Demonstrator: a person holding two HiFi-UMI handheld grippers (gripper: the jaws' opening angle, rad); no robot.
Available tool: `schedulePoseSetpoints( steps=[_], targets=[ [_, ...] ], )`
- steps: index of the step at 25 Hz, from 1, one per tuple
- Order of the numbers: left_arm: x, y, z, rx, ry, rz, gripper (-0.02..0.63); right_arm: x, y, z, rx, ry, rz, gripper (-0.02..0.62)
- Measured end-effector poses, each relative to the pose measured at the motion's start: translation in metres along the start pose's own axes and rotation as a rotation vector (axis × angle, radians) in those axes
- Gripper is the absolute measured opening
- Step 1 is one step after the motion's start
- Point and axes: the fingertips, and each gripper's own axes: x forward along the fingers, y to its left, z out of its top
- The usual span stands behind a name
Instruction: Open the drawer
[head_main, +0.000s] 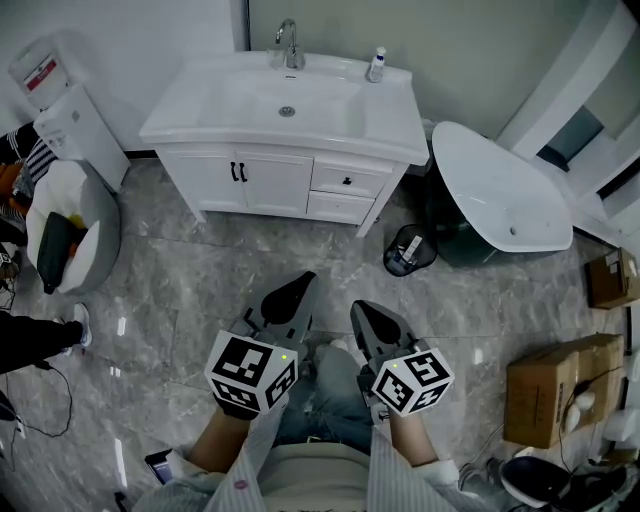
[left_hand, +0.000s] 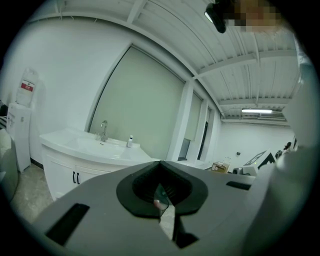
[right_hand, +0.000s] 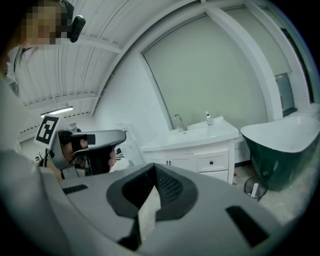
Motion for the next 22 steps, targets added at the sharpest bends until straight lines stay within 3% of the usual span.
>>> schedulePoseSetpoints(
  steps=[10, 22],
  targets=[
    [0.029, 0.037, -0.005, -0.013, 0.022, 0.046, 0.017, 0.04, -0.027, 0.005, 0.009, 0.022, 0.007, 0.008],
    [0.142, 0.083, 0.019, -0.042, 0.042, 0.042, 0.017, 0.123, -0.094, 0.063, -0.013, 0.055, 0.029, 0.008]
  ],
)
